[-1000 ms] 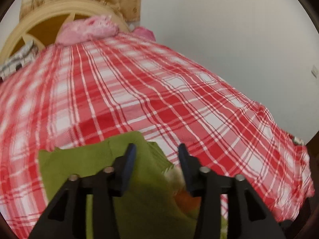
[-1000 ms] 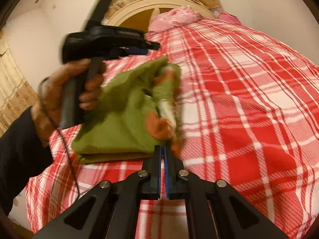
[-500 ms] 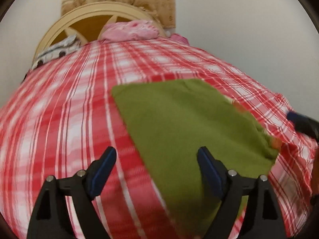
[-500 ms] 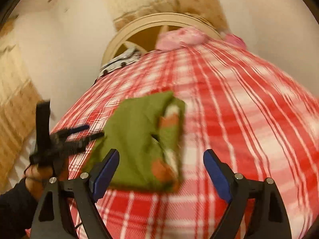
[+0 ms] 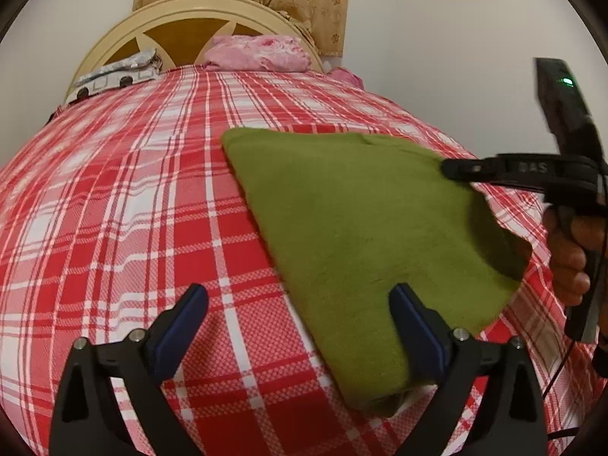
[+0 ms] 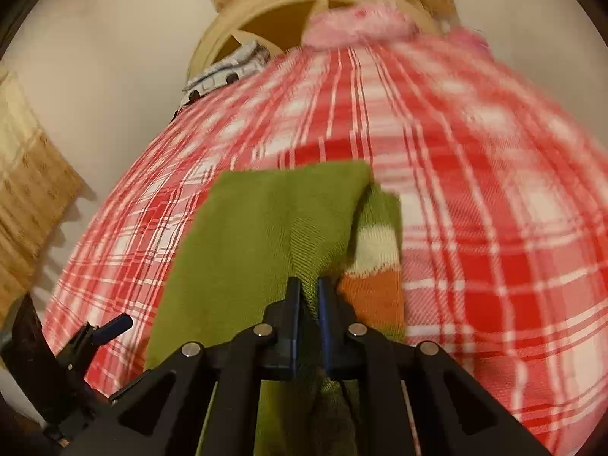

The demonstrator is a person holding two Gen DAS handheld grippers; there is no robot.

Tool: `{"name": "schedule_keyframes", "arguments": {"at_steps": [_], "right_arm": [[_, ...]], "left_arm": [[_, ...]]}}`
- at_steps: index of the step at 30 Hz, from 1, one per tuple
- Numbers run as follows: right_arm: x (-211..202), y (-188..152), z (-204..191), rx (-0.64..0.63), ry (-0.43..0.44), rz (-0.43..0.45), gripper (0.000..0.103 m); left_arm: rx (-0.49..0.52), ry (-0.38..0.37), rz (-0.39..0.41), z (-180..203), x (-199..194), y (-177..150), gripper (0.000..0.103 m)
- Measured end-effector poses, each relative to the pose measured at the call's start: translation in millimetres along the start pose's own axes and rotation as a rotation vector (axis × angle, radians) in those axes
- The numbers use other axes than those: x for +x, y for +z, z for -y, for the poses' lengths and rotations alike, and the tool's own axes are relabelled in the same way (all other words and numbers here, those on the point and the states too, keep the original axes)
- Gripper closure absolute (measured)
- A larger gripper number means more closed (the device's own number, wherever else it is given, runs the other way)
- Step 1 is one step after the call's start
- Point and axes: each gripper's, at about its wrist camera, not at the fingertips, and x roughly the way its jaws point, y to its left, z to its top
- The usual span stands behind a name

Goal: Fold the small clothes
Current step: 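Grasp the folded sweater edge with the right gripper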

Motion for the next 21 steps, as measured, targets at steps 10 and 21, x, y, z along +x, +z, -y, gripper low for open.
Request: {"name": "schedule_keyframes", "arguments": {"at_steps": [10,21], "right_arm": [[22,-16,16,0.04,-0.116,-0.038,0.096],[-23,3,-22,-0.085,-0.039,0.102,0.038]], "left_arm": [[0.015,0.001,-0.035,4,7,-3,0.0],[-0.013,-0.013,-0.064,0,15,-4,0.0]]}}
